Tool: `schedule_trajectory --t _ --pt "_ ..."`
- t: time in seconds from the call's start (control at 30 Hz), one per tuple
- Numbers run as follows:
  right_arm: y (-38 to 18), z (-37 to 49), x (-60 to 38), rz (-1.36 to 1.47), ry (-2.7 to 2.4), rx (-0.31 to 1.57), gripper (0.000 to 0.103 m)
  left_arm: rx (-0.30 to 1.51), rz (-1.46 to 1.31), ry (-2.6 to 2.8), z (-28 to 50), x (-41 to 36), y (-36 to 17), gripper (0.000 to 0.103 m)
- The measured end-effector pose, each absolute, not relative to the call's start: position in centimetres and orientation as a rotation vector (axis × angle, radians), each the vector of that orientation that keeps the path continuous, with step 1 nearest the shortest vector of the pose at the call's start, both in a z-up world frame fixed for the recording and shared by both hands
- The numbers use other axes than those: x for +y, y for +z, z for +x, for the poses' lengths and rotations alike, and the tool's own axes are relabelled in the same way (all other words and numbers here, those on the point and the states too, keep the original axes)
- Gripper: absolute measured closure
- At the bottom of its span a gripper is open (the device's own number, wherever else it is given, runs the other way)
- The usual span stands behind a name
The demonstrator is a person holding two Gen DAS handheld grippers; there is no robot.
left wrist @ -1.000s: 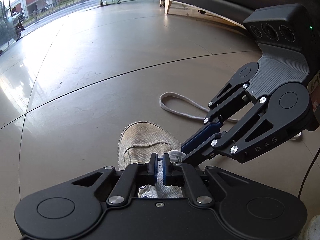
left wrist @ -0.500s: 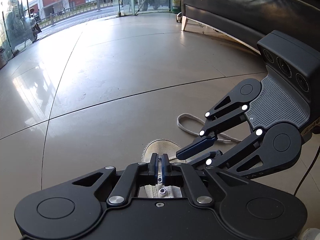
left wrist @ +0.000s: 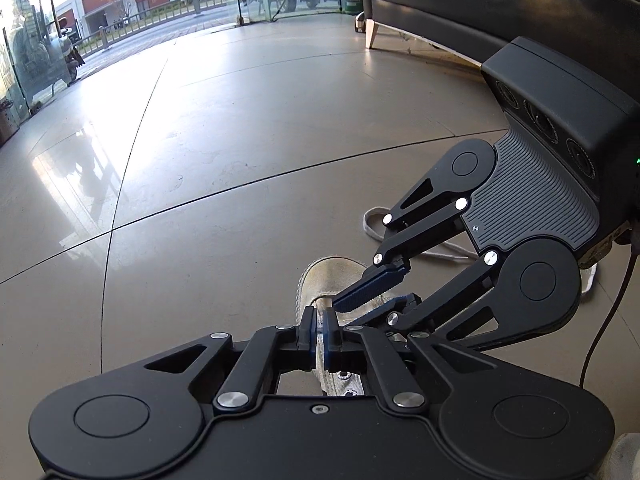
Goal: Lace up shoes with both hands
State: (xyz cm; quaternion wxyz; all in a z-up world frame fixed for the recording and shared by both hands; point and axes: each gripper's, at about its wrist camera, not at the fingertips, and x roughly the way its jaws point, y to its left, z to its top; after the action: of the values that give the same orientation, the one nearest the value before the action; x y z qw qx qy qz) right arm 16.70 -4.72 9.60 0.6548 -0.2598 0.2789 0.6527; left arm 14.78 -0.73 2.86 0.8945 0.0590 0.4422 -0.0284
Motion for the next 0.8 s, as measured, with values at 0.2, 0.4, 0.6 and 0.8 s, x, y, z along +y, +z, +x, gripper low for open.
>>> schedule_trajectory --t 0.2,0.4,0.6,0.8 --pt "8.6 17.1 -3.6 -0.582 1.465 0.678 0.084 0.956 0.183 -0.104 14.2 -1.9 1.9 0.102" --pt "8.8 17.7 -4.1 -0.518 1.443 0.709 0.097 0.969 0.300 -0.160 13.9 -4.0 0.6 0.098" --pt "9.3 19.0 -5.8 -0.425 1.384 0.753 0.097 0.964 0.497 -0.193 13.9 -6.4 -0.9 0.092" --pt "9.0 19.5 -6.8 -0.400 1.368 0.775 0.097 0.951 0.655 -0.170 14.0 -7.5 -2.6 0.080"
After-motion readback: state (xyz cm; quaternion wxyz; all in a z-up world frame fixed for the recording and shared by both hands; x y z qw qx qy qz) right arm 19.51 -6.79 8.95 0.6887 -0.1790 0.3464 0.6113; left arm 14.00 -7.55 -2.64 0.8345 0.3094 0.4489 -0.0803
